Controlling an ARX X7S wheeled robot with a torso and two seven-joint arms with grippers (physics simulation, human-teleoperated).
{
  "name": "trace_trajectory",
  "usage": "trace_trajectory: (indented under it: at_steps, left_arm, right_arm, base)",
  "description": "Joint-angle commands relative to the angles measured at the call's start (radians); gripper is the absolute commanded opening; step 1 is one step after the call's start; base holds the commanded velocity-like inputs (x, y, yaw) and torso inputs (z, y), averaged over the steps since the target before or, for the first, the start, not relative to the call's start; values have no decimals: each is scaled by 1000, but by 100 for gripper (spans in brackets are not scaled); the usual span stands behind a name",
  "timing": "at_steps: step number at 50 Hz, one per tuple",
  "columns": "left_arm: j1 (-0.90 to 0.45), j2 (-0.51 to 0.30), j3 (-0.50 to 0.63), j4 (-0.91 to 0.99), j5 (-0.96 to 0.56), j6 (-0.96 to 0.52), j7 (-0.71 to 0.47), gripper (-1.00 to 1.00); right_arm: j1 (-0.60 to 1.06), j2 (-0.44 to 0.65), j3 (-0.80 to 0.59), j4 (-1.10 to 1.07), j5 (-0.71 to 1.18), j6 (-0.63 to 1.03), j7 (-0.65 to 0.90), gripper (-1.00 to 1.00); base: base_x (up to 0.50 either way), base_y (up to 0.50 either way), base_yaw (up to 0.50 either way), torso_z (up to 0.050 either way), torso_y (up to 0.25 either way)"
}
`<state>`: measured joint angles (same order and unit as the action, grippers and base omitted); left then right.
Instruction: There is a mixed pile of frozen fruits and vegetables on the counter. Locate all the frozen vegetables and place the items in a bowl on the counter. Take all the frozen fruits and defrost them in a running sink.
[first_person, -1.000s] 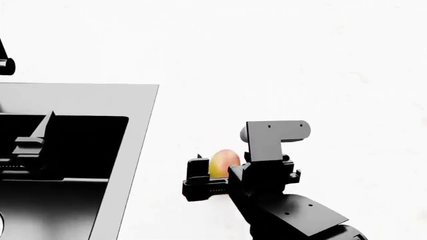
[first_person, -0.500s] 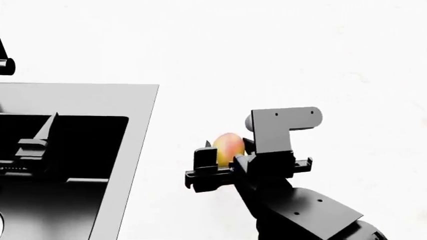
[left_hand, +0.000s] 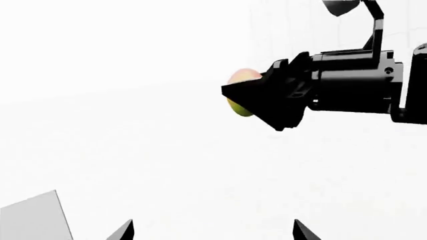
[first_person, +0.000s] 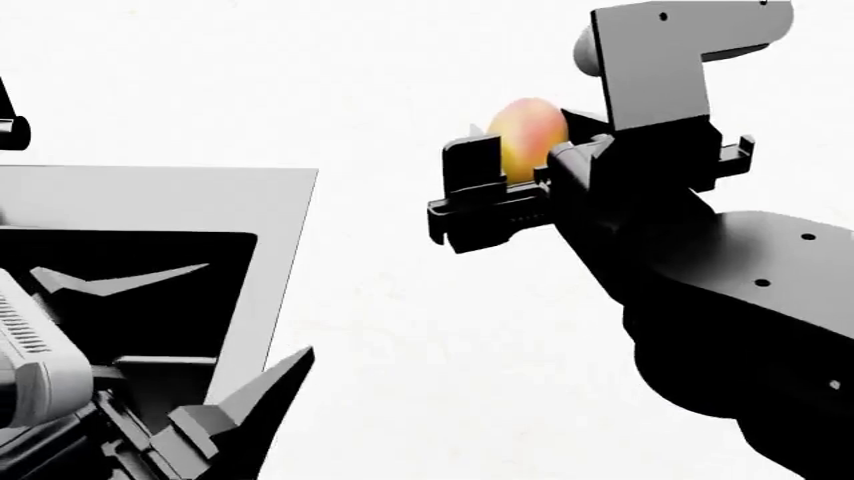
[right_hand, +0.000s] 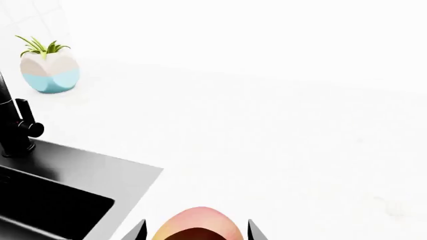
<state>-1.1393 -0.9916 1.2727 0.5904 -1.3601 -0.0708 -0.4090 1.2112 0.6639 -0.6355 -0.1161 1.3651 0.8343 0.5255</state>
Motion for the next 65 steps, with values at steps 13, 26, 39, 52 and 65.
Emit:
trace_trajectory:
  at_steps: [13, 26, 39, 52, 65]
  left_arm:
    - [-122, 27, 75, 125, -234, -255, 77, 100]
    - [-239, 39, 74, 160, -454, -353, -6, 100]
    - [-245, 37, 66, 150, -603, -332, -18, 100]
    - [-293, 74, 83, 228, -736, -353, -195, 100]
    - [-247, 121, 123, 214, -730, -363, -210, 100]
  right_arm:
    - [121, 39, -13, -14, 2, 105, 11, -100]
    - [123, 29, -37, 2, -13, 115, -7, -100]
    - [107, 23, -53, 16, -23, 112, -19, -100]
    - [99, 23, -61, 21, -30, 109, -27, -100]
    - [90, 27, -67, 24, -29, 109, -31, -100]
  base:
    - [0, 0, 0, 0, 0]
    - [0, 0, 0, 0, 0]
    - [0, 0, 0, 0, 1]
    - [0, 0, 0, 0, 0]
    - [0, 0, 0, 0, 0]
